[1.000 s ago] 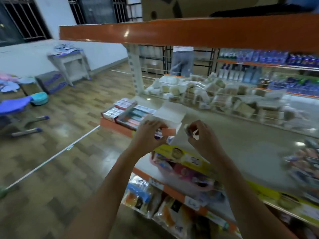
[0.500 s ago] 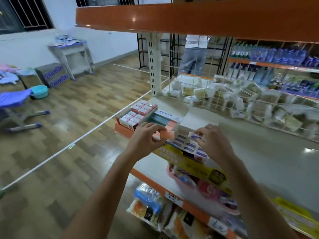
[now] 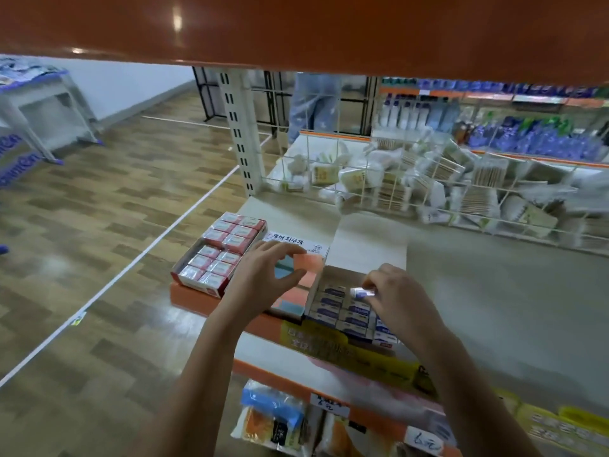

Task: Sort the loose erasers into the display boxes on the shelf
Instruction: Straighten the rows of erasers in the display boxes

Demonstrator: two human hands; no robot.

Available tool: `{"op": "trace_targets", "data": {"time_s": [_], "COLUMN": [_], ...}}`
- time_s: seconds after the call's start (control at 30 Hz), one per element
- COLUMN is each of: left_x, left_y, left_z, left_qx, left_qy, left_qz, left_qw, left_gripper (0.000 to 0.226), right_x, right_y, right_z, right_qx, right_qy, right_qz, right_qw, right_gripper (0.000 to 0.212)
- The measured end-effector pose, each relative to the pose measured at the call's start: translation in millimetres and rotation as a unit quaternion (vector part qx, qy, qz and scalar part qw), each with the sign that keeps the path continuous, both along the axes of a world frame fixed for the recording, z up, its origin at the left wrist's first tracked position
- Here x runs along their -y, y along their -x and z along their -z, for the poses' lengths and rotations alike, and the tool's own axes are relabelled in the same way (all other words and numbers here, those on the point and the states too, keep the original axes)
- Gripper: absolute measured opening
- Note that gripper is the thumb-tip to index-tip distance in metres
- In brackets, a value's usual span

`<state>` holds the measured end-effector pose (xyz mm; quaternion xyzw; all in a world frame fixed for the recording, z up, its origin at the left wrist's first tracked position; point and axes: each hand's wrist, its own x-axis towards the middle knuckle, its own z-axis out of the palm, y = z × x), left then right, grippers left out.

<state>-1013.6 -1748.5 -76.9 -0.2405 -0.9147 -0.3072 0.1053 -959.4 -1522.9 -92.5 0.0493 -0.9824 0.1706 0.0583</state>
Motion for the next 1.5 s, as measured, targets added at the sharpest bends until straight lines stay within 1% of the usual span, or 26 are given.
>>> {"op": "trace_targets", "data": {"time_s": [0.2, 0.33, 0.4, 0.57, 0.67, 0.77, 0.93, 1.03, 1.2, 1.33, 1.4, 1.5], "left_x": [21.6, 36.4, 40.7, 42.9, 42.6, 46.0, 45.9, 40.6, 40.4, 37.8, 27.1, -10.9], "left_y": [18.9, 36.9, 43.1, 49.9, 51.6, 53.8, 56.2, 56.8, 59.4, 60.7, 60.4, 49.7], "left_z": [-1.1, 2.1, 4.2, 6.7, 3.2, 2.1, 3.4, 5.2, 8.3, -9.0, -23.4, -40.8], "left_qx": [0.008, -0.003, -0.01, -0.029, -0.017, -0.007, 0.001, -0.009, 0.006, 0.036, 0.022, -0.027], "left_qy": [-0.011, 0.026, 0.049, 0.132, 0.183, 0.217, 0.229, 0.24, 0.247, 0.247, 0.232, 0.198], "left_qz": [-0.005, 0.034, 0.05, 0.087, 0.102, 0.109, 0.115, 0.13, 0.154, 0.186, 0.195, 0.209], "left_qw": [1.0, 0.999, 0.997, 0.987, 0.978, 0.97, 0.967, 0.962, 0.957, 0.95, 0.953, 0.957], "left_gripper": [0.03, 0.03, 0.029, 0.028, 0.034, 0.035, 0.029, 0.028, 0.03, 0.04, 0.04, 0.035], "right_x": [13.0, 21.2, 24.5, 32.4, 37.6, 49.1, 79.6, 93.1, 106.0, 103.3, 95.4, 72.2], "right_y": [1.8, -1.3, -2.7, -6.3, -7.6, -7.4, -0.2, 2.8, 3.8, -1.8, -8.4, -24.5], "right_z": [-8.0, -5.9, -4.7, -10.1, -15.8, -22.7, -26.4, -24.4, -18.7, -25.6, -32.3, -46.3], "right_qx": [0.032, 0.063, 0.069, 0.056, 0.028, -0.004, 0.022, 0.03, 0.028, 0.026, 0.026, 0.017], "right_qy": [0.005, -0.007, -0.009, -0.011, -0.004, 0.008, 0.029, 0.044, 0.041, 0.045, 0.027, -0.016], "right_qz": [0.034, 0.076, 0.101, 0.14, 0.168, 0.168, 0.15, 0.152, 0.185, 0.2, 0.206, 0.212], "right_qw": [0.999, 0.995, 0.993, 0.989, 0.985, 0.986, 0.988, 0.987, 0.982, 0.979, 0.978, 0.977], "right_gripper": [0.009, 0.008, 0.01, 0.019, 0.021, 0.024, 0.028, 0.026, 0.017, 0.016, 0.019, 0.027]}}
